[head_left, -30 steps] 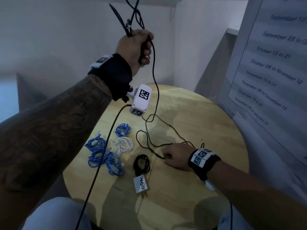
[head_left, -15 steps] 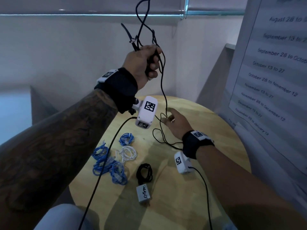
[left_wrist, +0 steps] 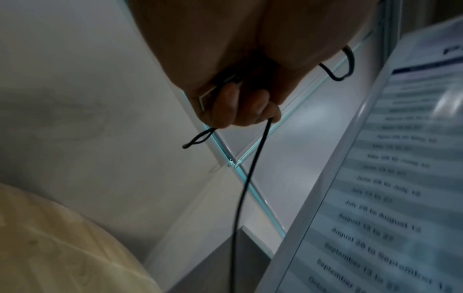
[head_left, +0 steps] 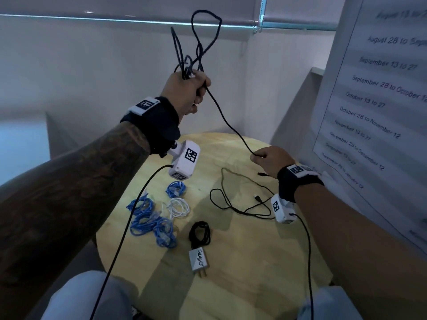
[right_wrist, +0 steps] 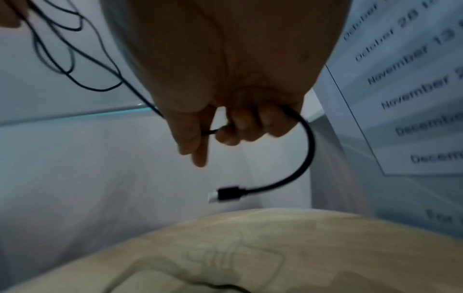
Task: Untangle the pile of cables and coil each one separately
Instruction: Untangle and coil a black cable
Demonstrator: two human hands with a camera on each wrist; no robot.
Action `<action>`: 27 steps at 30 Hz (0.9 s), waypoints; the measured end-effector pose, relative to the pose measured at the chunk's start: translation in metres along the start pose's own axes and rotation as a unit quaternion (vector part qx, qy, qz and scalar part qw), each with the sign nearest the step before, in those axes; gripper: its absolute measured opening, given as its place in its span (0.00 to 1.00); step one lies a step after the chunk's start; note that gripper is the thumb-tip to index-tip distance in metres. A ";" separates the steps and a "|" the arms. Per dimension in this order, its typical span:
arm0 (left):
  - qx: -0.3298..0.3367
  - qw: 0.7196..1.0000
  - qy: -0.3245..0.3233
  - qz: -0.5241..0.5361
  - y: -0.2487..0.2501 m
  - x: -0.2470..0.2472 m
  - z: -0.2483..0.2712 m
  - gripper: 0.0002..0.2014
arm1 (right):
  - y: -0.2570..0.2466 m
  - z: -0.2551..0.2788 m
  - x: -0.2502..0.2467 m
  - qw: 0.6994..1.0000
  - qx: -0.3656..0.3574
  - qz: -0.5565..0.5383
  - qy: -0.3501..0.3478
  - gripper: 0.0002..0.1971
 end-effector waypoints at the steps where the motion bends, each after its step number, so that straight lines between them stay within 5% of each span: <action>1: 0.002 1.000 -0.004 -0.021 -0.002 0.000 0.001 0.14 | 0.002 0.002 -0.003 0.999 0.001 0.050 0.004 0.18; 4: -0.004 0.998 -0.017 -0.057 -0.009 0.005 0.004 0.14 | 0.005 0.010 -0.010 0.995 0.020 0.101 -0.016 0.22; 8: -0.050 0.996 -0.041 -0.055 -0.023 0.008 0.005 0.13 | 0.018 0.046 0.039 0.959 0.136 -0.033 -0.246 0.27; 11: -0.092 0.988 -0.096 -0.084 -0.043 0.018 0.013 0.12 | 0.039 0.072 0.085 0.920 0.213 -0.095 -0.314 0.28; 15: -0.126 0.975 -0.141 -0.116 -0.071 0.033 0.023 0.10 | 0.060 0.067 0.111 0.916 0.264 -0.153 -0.259 0.25; 20: -0.152 0.974 -0.138 -0.093 -0.088 0.038 0.015 0.10 | 0.057 0.039 0.106 0.946 0.197 -0.172 -0.191 0.05; 24: -0.158 0.945 -0.239 -0.158 -0.085 0.052 0.031 0.05 | 0.091 0.045 0.070 0.969 0.197 -0.085 -0.126 0.17; 27: -0.146 0.891 -0.350 -0.248 -0.079 0.062 0.057 0.28 | 0.122 0.068 0.032 0.973 0.216 -0.013 -0.084 0.23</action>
Point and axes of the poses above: each hand's wrist, its own z-axis away from the middle knuckle, its own x-axis out of the palm, y = z × x, the point moved 4 cm from there along -z, towards the middle knuckle, and after that the axes turned 4 degrees about y, right-handed, at the moved point
